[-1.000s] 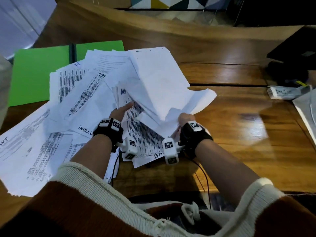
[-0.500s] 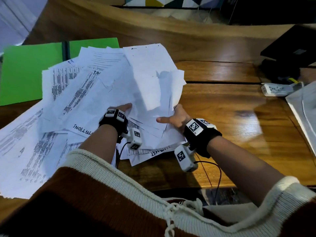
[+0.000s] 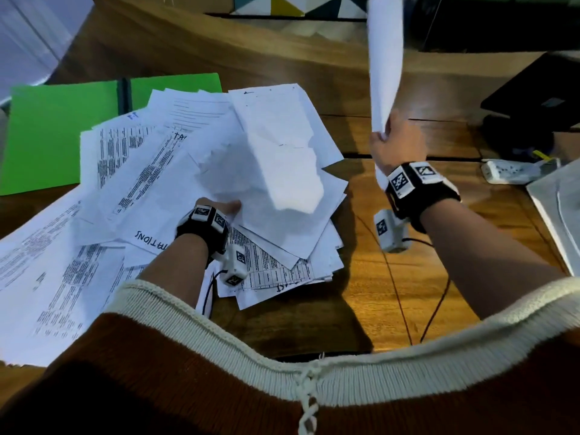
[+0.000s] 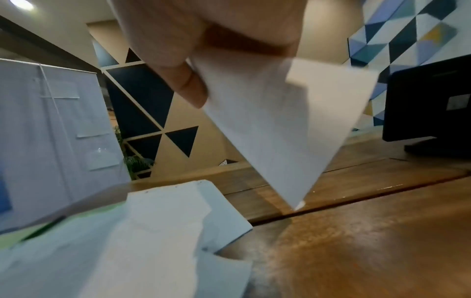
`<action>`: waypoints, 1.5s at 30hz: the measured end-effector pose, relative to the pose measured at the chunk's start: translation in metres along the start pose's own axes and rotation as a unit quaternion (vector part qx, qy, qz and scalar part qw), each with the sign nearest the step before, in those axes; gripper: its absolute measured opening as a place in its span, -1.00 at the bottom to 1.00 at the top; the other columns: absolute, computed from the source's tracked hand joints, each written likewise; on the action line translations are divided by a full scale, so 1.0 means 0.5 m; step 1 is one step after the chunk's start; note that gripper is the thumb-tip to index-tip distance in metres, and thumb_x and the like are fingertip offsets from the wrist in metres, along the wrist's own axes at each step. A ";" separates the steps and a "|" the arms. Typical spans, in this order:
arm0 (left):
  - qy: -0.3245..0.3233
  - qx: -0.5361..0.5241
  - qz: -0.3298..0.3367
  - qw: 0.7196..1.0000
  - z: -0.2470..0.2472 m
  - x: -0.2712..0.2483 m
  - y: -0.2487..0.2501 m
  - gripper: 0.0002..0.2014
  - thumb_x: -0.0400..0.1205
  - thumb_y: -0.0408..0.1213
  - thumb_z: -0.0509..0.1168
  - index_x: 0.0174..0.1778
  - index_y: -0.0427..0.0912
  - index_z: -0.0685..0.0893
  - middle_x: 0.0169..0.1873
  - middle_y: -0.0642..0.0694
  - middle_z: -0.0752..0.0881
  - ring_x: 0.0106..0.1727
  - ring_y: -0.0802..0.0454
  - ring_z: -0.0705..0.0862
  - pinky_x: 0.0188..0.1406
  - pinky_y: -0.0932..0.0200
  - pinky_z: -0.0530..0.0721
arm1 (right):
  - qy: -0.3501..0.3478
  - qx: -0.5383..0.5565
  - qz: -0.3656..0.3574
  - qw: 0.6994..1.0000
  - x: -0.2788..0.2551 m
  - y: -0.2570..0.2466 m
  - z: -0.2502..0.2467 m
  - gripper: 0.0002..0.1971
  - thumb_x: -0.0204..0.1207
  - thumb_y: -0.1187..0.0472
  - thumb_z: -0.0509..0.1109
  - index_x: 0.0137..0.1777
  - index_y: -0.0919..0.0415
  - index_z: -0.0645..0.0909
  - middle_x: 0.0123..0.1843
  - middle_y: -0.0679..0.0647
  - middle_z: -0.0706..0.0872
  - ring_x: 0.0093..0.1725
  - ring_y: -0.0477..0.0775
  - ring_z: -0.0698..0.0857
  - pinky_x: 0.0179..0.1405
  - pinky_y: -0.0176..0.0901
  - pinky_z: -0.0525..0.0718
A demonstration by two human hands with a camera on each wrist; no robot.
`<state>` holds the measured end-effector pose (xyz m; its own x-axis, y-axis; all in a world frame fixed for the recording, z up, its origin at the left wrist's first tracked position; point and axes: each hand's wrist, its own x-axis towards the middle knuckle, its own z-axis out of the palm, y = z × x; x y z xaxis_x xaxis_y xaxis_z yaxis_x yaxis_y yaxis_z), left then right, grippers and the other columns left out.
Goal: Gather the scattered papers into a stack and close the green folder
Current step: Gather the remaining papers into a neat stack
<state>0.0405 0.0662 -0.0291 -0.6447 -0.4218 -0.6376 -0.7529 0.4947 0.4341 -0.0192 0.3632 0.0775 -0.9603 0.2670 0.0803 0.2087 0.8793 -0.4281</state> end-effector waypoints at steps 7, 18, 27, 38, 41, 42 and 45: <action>-0.048 0.059 0.018 0.997 -0.014 0.021 -0.013 -0.28 0.34 0.30 0.33 0.24 -0.19 0.60 0.11 -0.27 0.71 -0.05 -0.26 0.72 -0.15 0.07 0.67 | -0.097 0.306 0.067 0.945 0.037 -0.048 0.013 -0.77 0.40 0.47 0.36 0.05 0.30 0.66 -0.20 0.10 0.67 -0.26 0.04 0.61 -0.42 -0.36 0.55; -0.185 -0.152 0.007 0.971 -0.032 0.088 -0.030 -0.79 0.59 -0.46 0.30 -0.37 -0.27 0.54 -0.77 0.02 0.41 -0.61 0.04 0.42 -0.61 0.38 0.48 | -0.295 0.313 0.154 0.890 0.086 -0.048 0.158 -0.68 0.30 0.50 0.43 0.08 0.43 0.60 -0.11 0.14 0.79 -0.12 0.09 0.76 0.05 0.00 0.68; -0.265 -0.252 -0.021 0.930 -0.025 0.139 -0.042 -0.23 0.05 0.07 0.65 0.16 -0.06 0.60 -0.13 -0.10 0.41 -0.19 -0.04 0.45 -0.21 0.16 0.69 | -0.377 -0.111 -0.035 0.919 0.052 -0.044 0.274 -0.33 0.38 0.16 0.49 0.41 0.31 0.27 0.36 0.31 0.46 0.34 0.36 0.52 0.10 0.02 0.56; -0.237 -0.201 -0.025 0.950 -0.016 0.150 -0.035 -0.09 -0.07 0.14 0.71 0.15 -0.13 0.55 -0.09 -0.13 0.39 -0.04 -0.13 0.40 -0.12 0.05 0.63 | -0.305 -0.109 0.030 0.946 0.059 -0.031 0.249 -0.56 0.54 0.33 0.22 0.40 0.28 0.26 0.26 0.29 0.58 0.22 0.33 0.61 0.09 0.05 0.60; -0.211 -0.201 -0.020 0.956 -0.011 0.142 -0.035 -0.06 -0.07 0.19 0.68 0.17 -0.19 0.60 -0.11 -0.20 0.52 -0.01 -0.19 0.53 -0.11 0.04 0.62 | -0.310 -0.121 0.014 0.943 0.050 -0.018 0.235 -0.72 0.54 0.36 0.21 0.24 0.32 0.41 0.13 0.27 0.59 0.15 0.30 0.62 -0.16 -0.08 0.57; -0.203 -0.207 -0.020 0.957 -0.008 0.139 -0.037 -0.01 -0.05 0.21 0.68 0.26 -0.20 0.60 -0.02 -0.24 0.60 0.10 -0.26 0.59 0.01 -0.04 0.63 | -0.317 -0.118 0.015 0.941 0.047 -0.011 0.229 -0.87 0.52 0.38 0.22 0.04 0.31 0.47 -0.04 0.22 0.58 0.04 0.27 0.63 -0.29 -0.15 0.54; -0.166 -0.245 -0.021 0.955 -0.002 0.116 -0.034 -0.06 0.10 0.18 0.64 0.37 -0.16 0.57 -0.01 -0.20 0.66 0.15 -0.28 0.64 0.03 -0.03 0.57 | -0.349 -0.089 0.029 0.932 0.018 0.011 0.216 -0.82 0.44 0.42 0.22 -0.36 0.22 0.39 -0.42 0.11 0.43 -0.28 0.16 0.56 -0.54 -0.29 0.31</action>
<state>0.0158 0.0328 -0.0728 -0.5967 -0.1293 -0.7920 -0.8008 0.0335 0.5979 -0.0469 0.3277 -0.0213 -0.8198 0.0481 -0.5706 0.2314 0.9393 -0.2534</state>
